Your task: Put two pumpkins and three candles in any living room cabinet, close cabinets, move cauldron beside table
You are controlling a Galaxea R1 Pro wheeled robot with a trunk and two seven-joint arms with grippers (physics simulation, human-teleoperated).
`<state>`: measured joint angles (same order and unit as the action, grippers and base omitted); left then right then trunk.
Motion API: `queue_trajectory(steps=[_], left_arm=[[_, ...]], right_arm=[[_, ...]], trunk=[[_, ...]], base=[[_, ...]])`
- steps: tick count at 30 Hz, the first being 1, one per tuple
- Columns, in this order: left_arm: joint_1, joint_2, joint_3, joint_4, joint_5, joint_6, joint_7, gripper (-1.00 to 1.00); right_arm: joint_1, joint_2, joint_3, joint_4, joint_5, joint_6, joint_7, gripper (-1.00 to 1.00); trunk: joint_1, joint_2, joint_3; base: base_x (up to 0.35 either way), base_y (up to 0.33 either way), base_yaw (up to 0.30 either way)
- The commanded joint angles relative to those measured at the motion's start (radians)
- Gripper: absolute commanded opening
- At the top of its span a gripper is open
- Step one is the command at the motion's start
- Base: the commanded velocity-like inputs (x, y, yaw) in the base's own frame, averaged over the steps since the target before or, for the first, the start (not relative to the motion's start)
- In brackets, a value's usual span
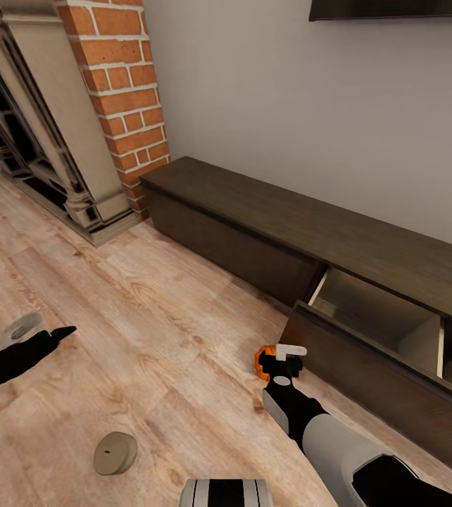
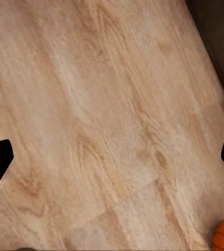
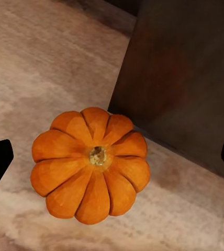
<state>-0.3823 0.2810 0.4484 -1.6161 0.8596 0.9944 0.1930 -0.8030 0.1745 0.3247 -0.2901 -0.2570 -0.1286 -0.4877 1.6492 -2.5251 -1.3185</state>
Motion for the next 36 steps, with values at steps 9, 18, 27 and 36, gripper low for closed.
queue_trajectory(steps=[9,18,27,36], left_arm=[[-0.360,0.022,-0.159,0.193,0.014,0.007,0.346,1.00],[-0.854,0.028,-0.326,0.936,0.013,0.011,0.385,1.00],[-0.905,0.046,-0.345,0.925,0.010,0.012,0.368,1.00],[-0.906,0.052,-0.344,0.919,0.007,0.010,0.368,1.00]], right_arm=[[-0.001,0.000,0.007,0.000,-0.010,-0.006,-0.005,1.00],[-0.001,0.000,0.005,0.000,-0.010,-0.006,-0.002,1.00],[-0.001,0.000,0.005,0.000,-0.010,-0.006,-0.002,1.00],[-0.001,0.000,0.005,-0.001,-0.010,-0.007,-0.002,1.00]], trunk=[[0.000,0.000,-0.001],[0.000,0.000,-0.001],[0.000,0.000,-0.001],[0.003,-0.002,-0.032]], base=[[0.000,0.000,0.000],[0.000,0.000,0.000],[0.000,0.000,0.000],[0.000,0.000,0.000]])
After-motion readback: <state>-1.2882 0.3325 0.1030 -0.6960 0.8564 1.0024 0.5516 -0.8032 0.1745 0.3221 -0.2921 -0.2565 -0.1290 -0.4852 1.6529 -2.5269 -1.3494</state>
